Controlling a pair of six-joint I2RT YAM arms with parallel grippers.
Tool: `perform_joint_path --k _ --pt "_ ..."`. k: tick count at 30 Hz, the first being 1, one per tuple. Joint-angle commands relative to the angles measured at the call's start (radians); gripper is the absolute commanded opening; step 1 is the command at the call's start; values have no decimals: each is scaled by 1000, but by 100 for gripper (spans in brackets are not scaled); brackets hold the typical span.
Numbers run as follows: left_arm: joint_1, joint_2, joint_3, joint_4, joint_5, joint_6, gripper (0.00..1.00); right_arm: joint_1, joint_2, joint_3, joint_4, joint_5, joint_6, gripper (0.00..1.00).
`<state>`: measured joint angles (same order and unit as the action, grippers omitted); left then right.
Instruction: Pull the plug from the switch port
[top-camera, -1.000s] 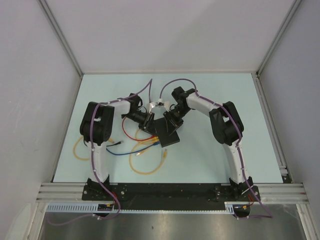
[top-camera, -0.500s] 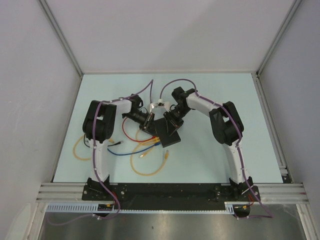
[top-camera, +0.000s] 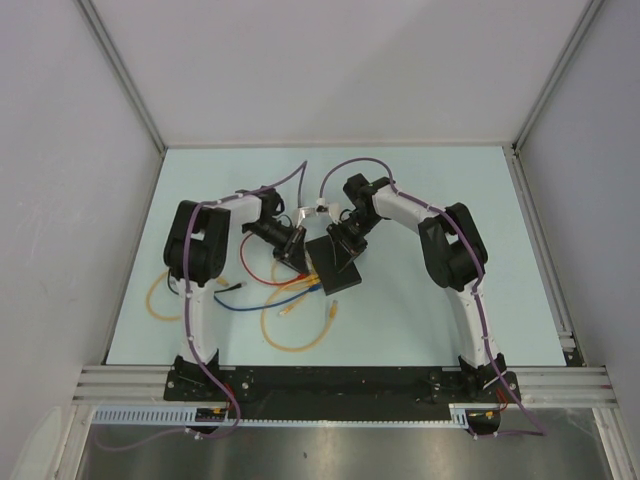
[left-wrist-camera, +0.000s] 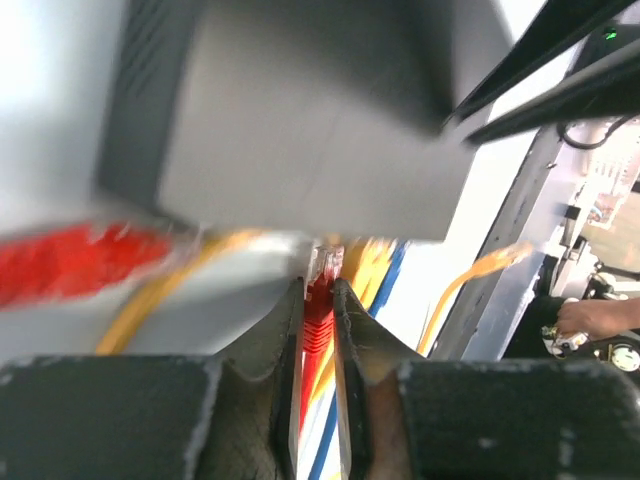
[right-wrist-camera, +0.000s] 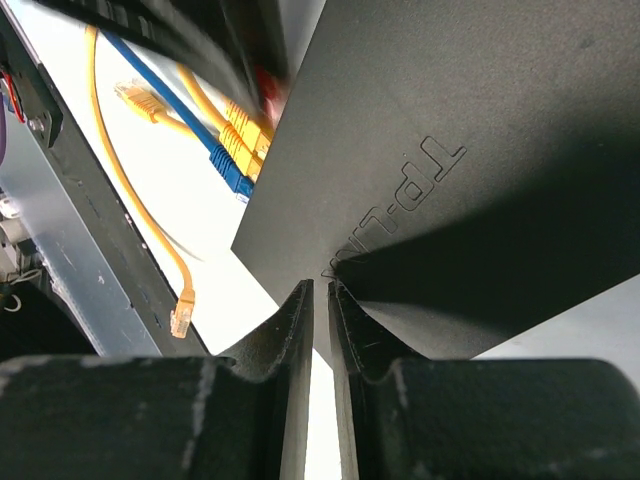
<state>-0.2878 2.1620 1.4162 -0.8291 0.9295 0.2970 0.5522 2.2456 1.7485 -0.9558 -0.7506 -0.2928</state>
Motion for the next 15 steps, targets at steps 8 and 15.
perform_joint_path --k 8,15 --pt "186 -298 75 -241 -58 272 0 3 49 -9 17 129 -48 18" --pt "285 -467 12 -289 -185 330 0 2 57 -4 15 126 -48 18"
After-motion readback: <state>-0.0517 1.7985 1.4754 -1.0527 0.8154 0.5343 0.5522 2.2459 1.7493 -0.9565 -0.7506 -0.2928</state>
